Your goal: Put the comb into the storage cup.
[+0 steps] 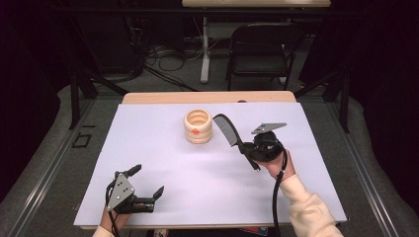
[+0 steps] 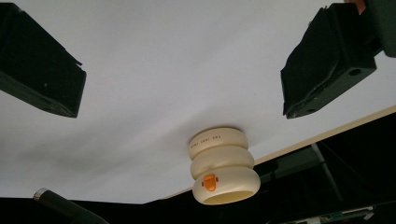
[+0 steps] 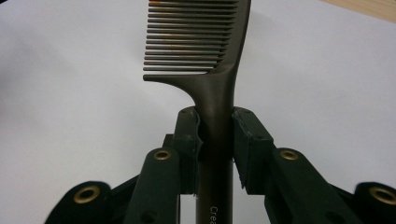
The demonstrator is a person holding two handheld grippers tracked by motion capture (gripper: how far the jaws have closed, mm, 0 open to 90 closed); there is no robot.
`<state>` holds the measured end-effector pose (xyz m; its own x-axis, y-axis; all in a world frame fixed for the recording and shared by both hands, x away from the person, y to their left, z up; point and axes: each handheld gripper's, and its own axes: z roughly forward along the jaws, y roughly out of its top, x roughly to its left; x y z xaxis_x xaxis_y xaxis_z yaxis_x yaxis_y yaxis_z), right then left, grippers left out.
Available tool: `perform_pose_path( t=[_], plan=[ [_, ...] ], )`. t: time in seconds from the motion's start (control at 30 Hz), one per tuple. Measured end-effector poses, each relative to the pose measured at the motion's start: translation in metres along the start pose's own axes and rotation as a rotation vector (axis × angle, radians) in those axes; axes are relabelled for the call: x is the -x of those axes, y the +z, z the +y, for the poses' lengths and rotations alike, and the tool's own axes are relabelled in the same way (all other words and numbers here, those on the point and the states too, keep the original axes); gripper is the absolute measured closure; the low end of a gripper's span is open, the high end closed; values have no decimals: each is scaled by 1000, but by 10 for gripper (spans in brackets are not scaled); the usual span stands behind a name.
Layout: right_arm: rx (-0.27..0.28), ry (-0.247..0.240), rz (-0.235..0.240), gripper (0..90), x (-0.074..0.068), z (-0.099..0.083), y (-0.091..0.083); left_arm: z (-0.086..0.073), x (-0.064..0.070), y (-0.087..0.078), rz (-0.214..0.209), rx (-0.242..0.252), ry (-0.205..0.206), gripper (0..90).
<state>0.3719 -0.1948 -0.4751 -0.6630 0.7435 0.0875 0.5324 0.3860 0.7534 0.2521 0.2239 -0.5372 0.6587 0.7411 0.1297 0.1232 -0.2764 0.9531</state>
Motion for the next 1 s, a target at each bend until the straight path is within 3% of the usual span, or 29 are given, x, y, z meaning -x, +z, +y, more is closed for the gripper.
perform_pose_path(
  t=[0.57,1.0],
  plan=[
    [64,-40,1,727,-6,5,6,0,-1,0,3,0,-2,2],
    [100,-41,13,727,-10,11,9,0,-1,0,1,0,2,1]
  ],
)
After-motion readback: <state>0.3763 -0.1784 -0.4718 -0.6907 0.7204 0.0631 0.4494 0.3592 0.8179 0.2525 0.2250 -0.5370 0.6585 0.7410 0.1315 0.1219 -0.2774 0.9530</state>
